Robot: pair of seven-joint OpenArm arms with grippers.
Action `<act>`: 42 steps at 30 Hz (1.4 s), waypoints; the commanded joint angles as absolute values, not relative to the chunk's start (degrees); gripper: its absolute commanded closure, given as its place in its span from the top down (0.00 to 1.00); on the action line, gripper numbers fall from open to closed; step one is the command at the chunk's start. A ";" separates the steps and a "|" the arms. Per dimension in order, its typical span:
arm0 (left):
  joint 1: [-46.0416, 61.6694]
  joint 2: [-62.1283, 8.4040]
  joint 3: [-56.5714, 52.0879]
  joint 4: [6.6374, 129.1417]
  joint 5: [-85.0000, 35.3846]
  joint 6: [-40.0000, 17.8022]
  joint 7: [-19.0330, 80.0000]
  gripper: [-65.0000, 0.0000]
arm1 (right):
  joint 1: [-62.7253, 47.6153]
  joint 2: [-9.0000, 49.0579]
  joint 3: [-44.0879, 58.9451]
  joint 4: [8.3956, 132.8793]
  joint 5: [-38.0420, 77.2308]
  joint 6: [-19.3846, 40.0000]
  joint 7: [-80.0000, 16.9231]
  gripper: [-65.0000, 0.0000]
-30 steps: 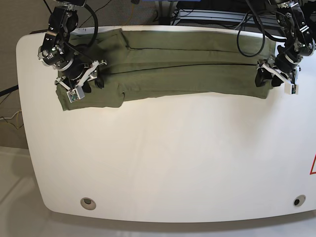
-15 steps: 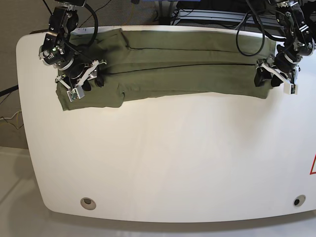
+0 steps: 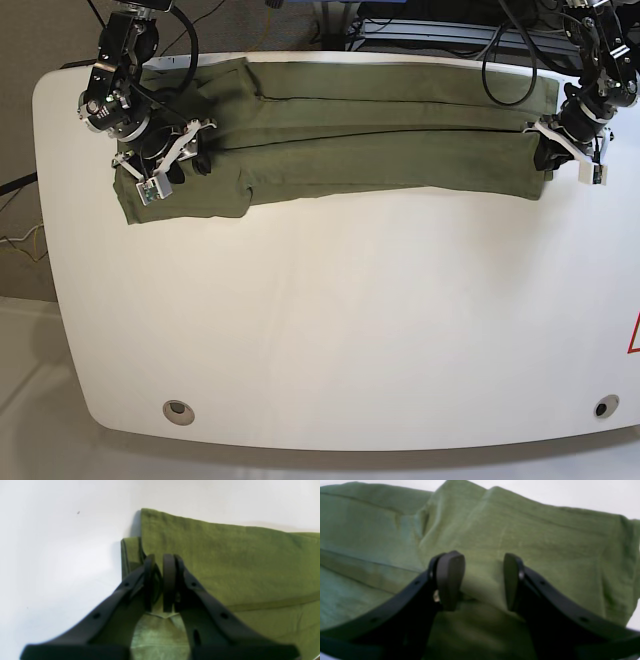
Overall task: Fold the T-shirt properly
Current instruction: 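Hold the strip ends with both grippers and straighten the folded strip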
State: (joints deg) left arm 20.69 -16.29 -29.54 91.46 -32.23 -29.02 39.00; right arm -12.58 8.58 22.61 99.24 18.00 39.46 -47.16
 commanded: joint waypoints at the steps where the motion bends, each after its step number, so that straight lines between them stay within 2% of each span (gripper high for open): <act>1: 21.30 -17.46 -29.83 93.69 -33.24 -29.35 37.79 0.20 | -11.99 8.96 22.86 100.09 18.88 40.00 -45.96 0.43; 3: 21.34 -17.23 -29.91 94.16 -33.20 -29.65 38.43 0.27 | -12.02 8.95 22.89 100.12 18.83 40.00 -46.02 0.43; 5: 20.25 -15.54 -30.38 94.99 -33.47 -31.69 41.32 0.29 | -12.33 9.05 22.62 99.65 18.60 40.00 -46.39 0.43; 11: 19.53 -13.29 -32.39 95.92 -33.53 -32.63 44.99 0.10 | -12.30 9.19 22.50 99.52 18.65 40.00 -46.16 0.43; 15: 20.02 -12.41 -35.91 97.69 -34.40 -32.21 46.00 0.02 | -12.20 9.16 22.57 99.85 18.85 40.00 -45.94 0.44; 17: 20.23 -12.44 -36.17 98.23 -34.63 -32.09 46.25 0.05 | -12.16 9.13 22.53 99.83 18.81 40.00 -45.94 0.43; 23: 20.96 -13.10 -35.39 98.55 -34.62 -31.76 44.97 0.29 | -12.19 9.20 22.52 99.67 18.73 40.00 -46.19 0.44; 25: 21.72 -13.57 -34.86 98.14 -34.43 -31.68 44.11 0.32 | -12.38 9.18 22.51 99.63 18.70 39.93 -46.39 0.45; 37: 21.77 -14.68 -35.11 96.45 -34.53 -30.97 44.31 0.32 | -12.46 9.07 22.42 99.74 18.67 39.98 -46.60 0.47; 42: 21.83 -14.80 -35.18 95.68 -34.30 -30.85 44.27 0.38 | -12.46 9.11 22.44 99.78 18.75 40.00 -46.60 0.48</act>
